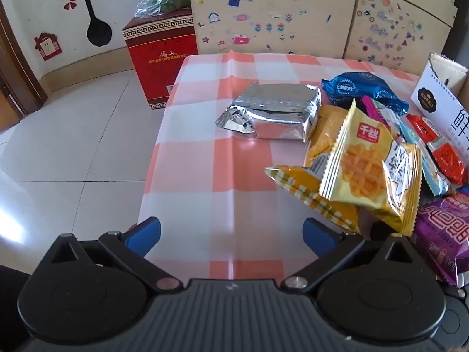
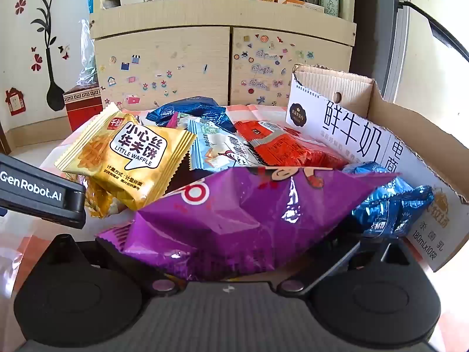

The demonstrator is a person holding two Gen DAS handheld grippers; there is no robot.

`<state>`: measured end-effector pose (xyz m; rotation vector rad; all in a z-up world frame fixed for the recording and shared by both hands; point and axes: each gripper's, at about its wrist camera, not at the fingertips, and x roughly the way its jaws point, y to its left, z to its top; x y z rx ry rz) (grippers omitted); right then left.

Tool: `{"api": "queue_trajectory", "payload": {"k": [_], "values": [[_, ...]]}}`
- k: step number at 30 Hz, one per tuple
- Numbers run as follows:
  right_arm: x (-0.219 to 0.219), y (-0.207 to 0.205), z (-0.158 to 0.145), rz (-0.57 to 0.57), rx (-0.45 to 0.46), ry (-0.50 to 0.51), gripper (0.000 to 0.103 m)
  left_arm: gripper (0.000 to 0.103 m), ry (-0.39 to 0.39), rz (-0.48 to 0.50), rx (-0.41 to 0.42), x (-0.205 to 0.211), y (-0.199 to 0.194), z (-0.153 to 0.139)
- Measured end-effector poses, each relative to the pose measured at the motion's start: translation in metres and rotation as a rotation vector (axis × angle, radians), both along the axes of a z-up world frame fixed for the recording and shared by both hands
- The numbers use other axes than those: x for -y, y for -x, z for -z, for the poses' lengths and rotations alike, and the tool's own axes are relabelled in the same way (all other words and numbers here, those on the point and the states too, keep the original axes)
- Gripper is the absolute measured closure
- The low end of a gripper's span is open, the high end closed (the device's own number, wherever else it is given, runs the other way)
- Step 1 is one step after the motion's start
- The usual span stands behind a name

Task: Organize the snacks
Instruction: 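Move both tools toward the snack pile on the checkered tablecloth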

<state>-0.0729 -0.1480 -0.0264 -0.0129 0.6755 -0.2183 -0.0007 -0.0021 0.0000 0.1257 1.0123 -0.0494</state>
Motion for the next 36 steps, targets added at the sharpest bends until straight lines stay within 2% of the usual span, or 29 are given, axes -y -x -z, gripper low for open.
{"api": "queue_trajectory", "payload": {"k": [3, 5, 10, 16, 21, 25, 31, 36], "values": [[-0.002, 0.0, -0.001, 0.0, -0.001, -0.004, 0.0, 0.001, -0.011, -0.006, -0.007, 0.001, 0.004, -0.001], [-0.004, 0.0, -0.001, 0.0, -0.001, -0.004, 0.0, 0.001, 0.027, -0.017, -0.016, -0.006, 0.002, -0.004], [-0.006, 0.0, -0.002, 0.0, -0.001, -0.004, 0.0, 0.001, 0.038, -0.022, 0.003, -0.011, 0.007, -0.006], [-0.007, 0.001, -0.002, 0.0, -0.001, -0.003, 0.0, 0.001, 0.012, -0.023, 0.024, -0.009, 0.009, -0.013], [-0.007, 0.0, -0.002, 0.0, -0.001, -0.003, 0.0, 0.001, 0.021, -0.018, 0.052, -0.013, 0.012, -0.022], [-0.007, 0.0, -0.002, 0.0, -0.001, -0.003, 0.0, 0.001, 0.041, -0.019, 0.047, -0.016, 0.012, -0.025], [-0.002, 0.0, -0.005, 0.004, -0.004, -0.005, 0.0, 0.001, 0.035, 0.012, 0.037, -0.012, 0.018, -0.026], [-0.002, 0.015, -0.008, -0.001, -0.007, -0.01, 0.0, 0.001, 0.019, 0.029, 0.03, -0.009, 0.024, -0.028]]}}
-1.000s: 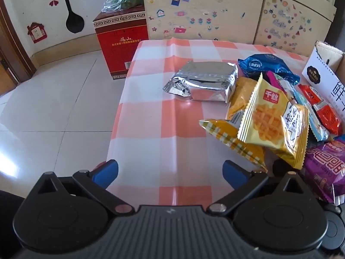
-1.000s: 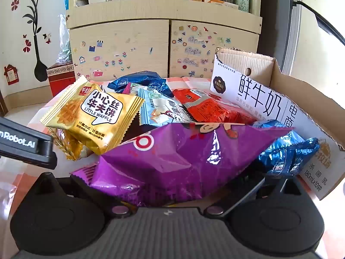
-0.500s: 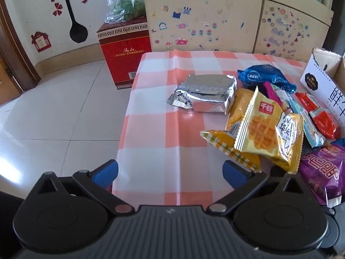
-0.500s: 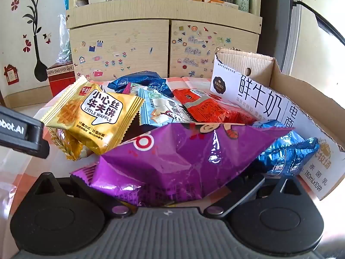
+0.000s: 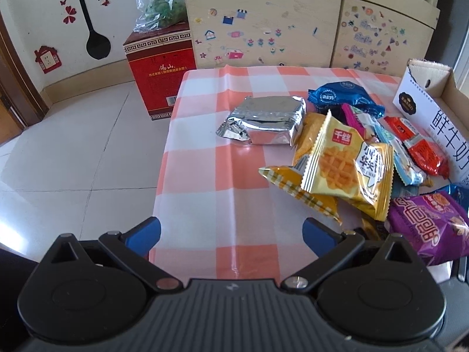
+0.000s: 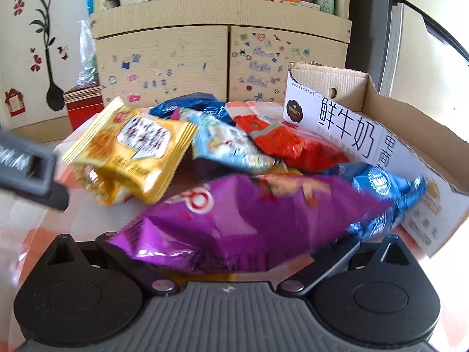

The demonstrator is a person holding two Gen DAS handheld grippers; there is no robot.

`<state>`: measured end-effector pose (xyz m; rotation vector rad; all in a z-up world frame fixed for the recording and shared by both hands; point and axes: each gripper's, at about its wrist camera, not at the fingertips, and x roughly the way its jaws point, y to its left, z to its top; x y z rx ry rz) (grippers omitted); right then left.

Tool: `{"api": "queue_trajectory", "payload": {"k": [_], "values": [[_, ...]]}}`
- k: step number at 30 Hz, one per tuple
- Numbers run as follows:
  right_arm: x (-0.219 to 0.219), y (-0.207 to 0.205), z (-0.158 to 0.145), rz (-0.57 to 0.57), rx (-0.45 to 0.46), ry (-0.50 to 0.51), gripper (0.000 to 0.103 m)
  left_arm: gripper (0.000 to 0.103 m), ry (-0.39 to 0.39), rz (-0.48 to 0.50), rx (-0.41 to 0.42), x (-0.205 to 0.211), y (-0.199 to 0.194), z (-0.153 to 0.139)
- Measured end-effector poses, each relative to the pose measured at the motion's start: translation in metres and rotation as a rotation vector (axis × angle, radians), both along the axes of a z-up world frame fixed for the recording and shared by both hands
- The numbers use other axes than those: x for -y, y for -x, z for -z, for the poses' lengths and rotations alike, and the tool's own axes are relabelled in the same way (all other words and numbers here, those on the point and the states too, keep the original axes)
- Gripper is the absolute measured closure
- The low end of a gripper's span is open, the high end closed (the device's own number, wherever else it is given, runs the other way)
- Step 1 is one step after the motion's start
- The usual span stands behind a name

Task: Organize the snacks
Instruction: 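Move both tools toward the snack pile on the checkered tablecloth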

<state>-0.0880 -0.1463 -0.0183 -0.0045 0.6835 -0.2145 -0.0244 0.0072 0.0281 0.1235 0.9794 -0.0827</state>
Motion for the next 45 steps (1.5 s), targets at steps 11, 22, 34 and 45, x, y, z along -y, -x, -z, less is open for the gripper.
{"api": "queue_trajectory", "payload": {"k": [11, 22, 34, 45], "values": [[-0.011, 0.008, -0.016, -0.048, -0.227, -0.044, 0.0, 0.001, -0.036, 0.029, -0.004, 0.004, 0.012, -0.007], [-0.021, 0.032, -0.041, 0.022, -0.208, 0.136, 0.0, 0.001, -0.038, 0.017, 0.029, -0.003, 0.026, -0.03], [0.021, 0.045, -0.063, 0.116, -0.207, -0.089, 0.0, 0.001, -0.025, 0.049, 0.058, 0.002, 0.04, -0.056], [0.025, 0.047, -0.074, 0.127, -0.215, -0.092, 0.0, 0.001, -0.058, 0.095, 0.061, 0.02, 0.053, -0.067]]}}
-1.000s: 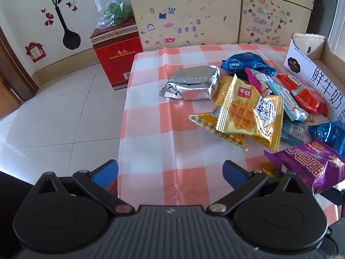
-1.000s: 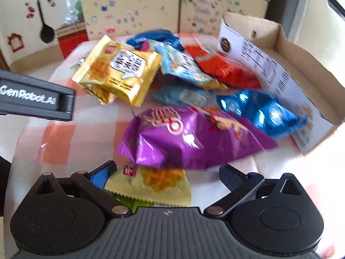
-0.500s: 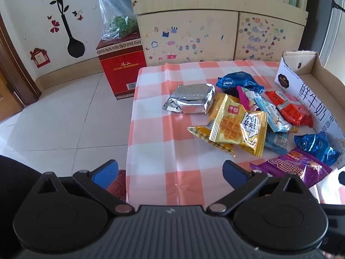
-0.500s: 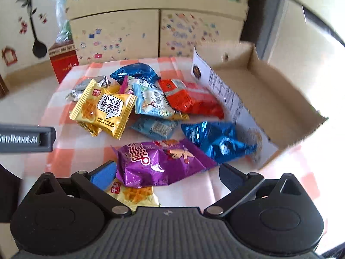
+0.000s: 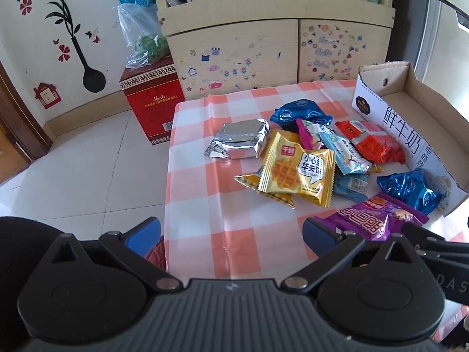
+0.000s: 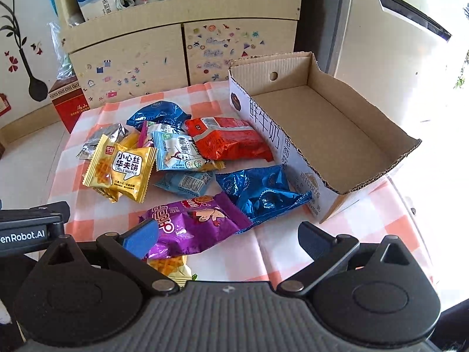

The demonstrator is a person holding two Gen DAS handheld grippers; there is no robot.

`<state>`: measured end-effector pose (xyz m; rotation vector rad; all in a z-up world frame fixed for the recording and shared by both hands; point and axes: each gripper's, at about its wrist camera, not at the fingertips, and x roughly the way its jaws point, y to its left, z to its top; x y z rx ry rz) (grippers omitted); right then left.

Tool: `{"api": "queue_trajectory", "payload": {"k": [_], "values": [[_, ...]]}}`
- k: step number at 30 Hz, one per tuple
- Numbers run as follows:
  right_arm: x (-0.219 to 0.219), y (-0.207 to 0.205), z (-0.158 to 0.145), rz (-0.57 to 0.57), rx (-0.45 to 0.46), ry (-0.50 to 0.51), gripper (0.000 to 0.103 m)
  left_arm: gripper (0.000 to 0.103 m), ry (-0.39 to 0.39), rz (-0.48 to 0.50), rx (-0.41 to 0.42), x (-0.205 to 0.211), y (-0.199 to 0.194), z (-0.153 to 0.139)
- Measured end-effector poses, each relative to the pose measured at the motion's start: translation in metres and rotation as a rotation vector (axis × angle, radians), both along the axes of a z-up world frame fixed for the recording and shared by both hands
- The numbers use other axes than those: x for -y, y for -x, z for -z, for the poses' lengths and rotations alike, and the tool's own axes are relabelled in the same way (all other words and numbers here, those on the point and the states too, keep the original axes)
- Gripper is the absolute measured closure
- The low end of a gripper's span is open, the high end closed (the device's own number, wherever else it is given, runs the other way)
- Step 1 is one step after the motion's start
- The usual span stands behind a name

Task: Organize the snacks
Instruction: 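Move both tools toward the snack pile on the checkered tablecloth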

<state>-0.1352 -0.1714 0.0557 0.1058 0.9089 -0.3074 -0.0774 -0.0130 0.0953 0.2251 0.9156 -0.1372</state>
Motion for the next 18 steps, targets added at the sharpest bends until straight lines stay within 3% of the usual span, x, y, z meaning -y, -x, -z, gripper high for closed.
{"api": "queue_trajectory", "payload": {"k": [18], "values": [[0.005, 0.001, 0.002, 0.023, -0.028, -0.018, 0.0, 0.001, -0.049, 0.028, 0.008, 0.013, 0.006, 0.001]]}}
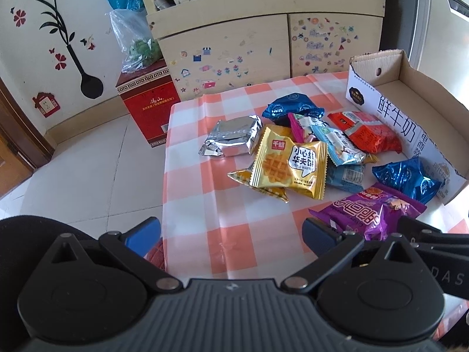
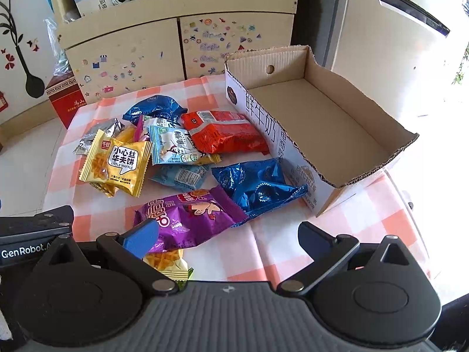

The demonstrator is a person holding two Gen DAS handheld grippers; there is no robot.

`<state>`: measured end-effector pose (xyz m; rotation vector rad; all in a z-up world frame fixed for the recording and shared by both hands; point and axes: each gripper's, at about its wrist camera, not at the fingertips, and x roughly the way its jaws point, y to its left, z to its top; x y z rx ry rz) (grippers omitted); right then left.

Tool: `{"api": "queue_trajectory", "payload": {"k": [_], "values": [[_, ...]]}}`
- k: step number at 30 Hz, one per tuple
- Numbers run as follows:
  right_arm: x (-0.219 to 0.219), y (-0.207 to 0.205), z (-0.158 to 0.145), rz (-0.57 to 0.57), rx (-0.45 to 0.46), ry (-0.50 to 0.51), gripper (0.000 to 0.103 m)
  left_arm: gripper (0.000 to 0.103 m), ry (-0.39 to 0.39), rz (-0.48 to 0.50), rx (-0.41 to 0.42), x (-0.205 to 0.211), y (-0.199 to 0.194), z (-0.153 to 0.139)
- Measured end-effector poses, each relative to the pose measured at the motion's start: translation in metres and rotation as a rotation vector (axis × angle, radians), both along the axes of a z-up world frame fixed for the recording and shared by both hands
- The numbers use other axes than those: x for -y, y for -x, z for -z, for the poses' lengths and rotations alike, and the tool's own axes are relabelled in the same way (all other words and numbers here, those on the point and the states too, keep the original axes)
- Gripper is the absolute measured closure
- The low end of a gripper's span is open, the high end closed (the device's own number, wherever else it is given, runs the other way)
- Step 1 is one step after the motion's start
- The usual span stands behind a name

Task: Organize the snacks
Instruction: 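Move both tools toward the snack pile on the checkered tablecloth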

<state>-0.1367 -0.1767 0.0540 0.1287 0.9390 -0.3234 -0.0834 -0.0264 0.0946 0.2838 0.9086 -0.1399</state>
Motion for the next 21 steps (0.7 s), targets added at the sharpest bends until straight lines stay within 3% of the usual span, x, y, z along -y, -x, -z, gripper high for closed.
{"api": "queue_trajectory", "payload": {"k": [21], "values": [[0.0003, -0.002, 0.0004, 0.006, -0.017, 0.003, 0.0, 0.002, -0.022, -0.002, 0.008, 0.0029, 0.0001, 0.0007]]}}
